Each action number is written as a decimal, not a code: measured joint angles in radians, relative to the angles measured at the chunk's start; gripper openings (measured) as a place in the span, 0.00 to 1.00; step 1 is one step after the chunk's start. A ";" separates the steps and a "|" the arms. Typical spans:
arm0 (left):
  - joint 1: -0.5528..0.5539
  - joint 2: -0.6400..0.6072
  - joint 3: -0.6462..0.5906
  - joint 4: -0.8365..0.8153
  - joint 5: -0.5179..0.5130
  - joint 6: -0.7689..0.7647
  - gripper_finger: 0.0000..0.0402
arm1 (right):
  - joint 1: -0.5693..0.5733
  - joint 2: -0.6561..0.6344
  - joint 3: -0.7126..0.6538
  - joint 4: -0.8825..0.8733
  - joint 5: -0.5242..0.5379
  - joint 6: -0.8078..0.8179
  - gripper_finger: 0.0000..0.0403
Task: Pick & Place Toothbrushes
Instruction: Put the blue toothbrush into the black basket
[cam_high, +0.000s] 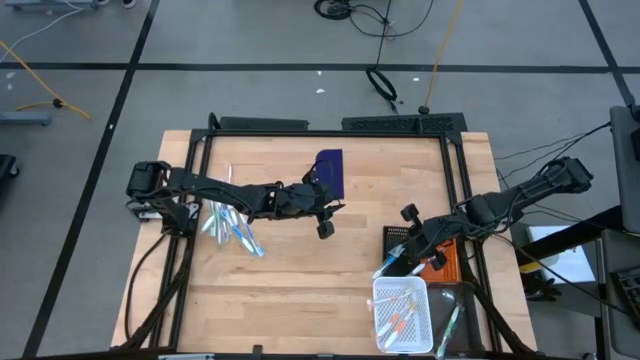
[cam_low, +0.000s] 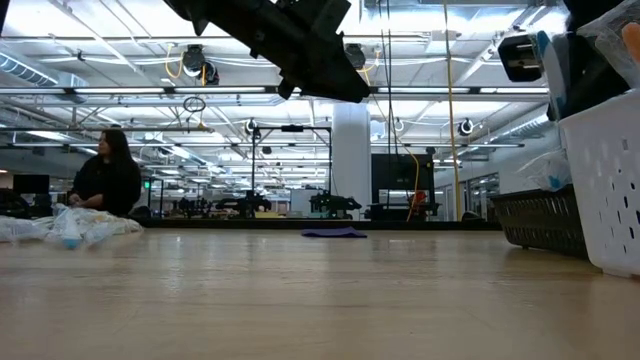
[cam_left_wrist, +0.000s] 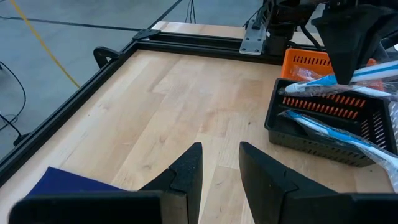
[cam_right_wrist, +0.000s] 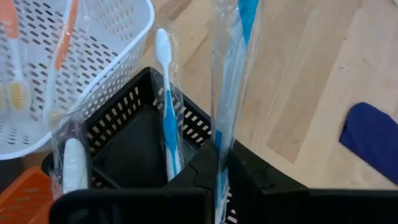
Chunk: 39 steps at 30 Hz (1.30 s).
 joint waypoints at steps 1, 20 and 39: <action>0.000 0.000 0.000 0.000 0.000 0.000 0.26 | 0.004 0.000 0.000 0.000 0.000 0.000 0.03; 0.000 0.000 0.000 0.000 0.000 -0.018 0.26 | 0.015 0.000 -0.064 0.083 0.050 0.037 0.12; 0.000 0.000 0.000 -0.001 0.000 -0.017 0.26 | 0.015 -0.002 -0.139 0.155 0.079 0.195 0.32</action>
